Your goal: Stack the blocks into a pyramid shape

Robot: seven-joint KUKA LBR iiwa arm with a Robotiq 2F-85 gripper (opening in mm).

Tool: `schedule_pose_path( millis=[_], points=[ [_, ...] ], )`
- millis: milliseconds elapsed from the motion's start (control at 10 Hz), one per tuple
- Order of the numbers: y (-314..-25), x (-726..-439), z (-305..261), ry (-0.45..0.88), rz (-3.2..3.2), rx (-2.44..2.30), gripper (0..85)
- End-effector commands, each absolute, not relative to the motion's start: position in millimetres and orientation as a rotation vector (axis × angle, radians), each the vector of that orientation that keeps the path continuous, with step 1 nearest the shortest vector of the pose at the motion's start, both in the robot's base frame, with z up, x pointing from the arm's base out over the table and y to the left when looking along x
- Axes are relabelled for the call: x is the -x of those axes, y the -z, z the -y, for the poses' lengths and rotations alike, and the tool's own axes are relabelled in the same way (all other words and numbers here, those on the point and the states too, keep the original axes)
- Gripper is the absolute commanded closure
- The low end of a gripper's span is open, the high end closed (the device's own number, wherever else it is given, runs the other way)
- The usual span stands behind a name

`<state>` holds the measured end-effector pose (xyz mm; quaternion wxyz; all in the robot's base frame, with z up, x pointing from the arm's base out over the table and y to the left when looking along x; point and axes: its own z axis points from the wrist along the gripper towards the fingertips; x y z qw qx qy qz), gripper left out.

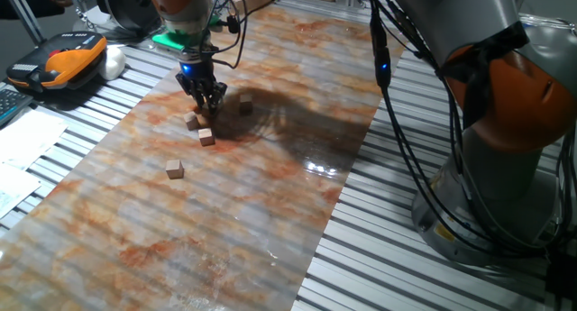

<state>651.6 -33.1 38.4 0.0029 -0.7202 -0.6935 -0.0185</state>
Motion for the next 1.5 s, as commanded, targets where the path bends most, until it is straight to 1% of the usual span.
schedule_pose_path(
  millis=[0, 500, 700, 800, 1400],
  points=[
    [-38.4, -651.7, 33.0, 0.064, 2.17, 2.262, 68.0],
    [-37.8, -651.9, 32.6, 0.086, 2.156, 2.271, 68.0],
    [-37.8, -652.0, 32.5, -0.003, 2.194, 2.244, 68.0],
    [-38.2, -652.3, 32.4, -0.027, 2.203, 2.236, 68.0],
    [-38.1, -652.8, 31.4, -0.041, 2.205, 2.235, 68.0]
  ],
)
